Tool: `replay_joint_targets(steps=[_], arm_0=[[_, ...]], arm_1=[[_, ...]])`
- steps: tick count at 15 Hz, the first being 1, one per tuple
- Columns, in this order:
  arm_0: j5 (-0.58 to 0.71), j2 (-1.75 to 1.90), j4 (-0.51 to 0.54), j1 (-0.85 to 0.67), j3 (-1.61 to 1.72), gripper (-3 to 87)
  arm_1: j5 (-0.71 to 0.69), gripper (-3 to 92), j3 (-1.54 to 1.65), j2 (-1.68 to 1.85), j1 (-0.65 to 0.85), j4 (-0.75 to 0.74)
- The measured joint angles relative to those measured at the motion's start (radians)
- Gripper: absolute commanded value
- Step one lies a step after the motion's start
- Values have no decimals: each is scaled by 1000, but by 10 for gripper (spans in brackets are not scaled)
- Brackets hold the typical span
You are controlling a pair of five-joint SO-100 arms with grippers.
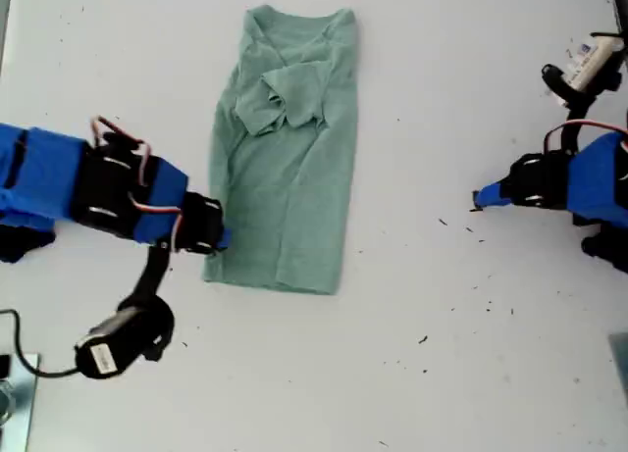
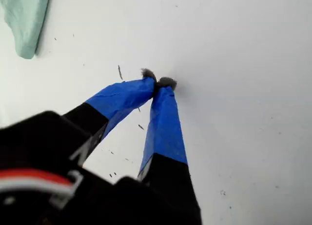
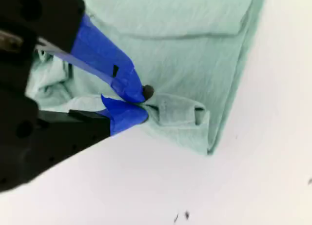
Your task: Fold t shirt
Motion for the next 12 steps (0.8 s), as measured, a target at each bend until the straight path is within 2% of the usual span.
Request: replay_joint_targets(steps=[2, 3, 4, 6, 7, 8, 12], arm_0=[[78, -407, 92, 26, -494, -2], [101, -578, 101, 37, -735, -2], [107, -640, 107, 44, -842, -2], [121, -660, 109, 46, -884, 3], [132, -667, 106, 44, -894, 141], [150, -699, 98, 40, -902, 236], [179, -816, 92, 9, -931, 248]], arm_1=[[0, 19, 0, 0, -14, 9], [11, 19, 0, 0, -26, 9], [21, 19, 0, 0, -38, 9], [34, 19, 0, 0, -49, 9], [34, 19, 0, 0, -49, 9], [34, 19, 0, 0, -49, 9], [34, 19, 0, 0, -49, 9]])
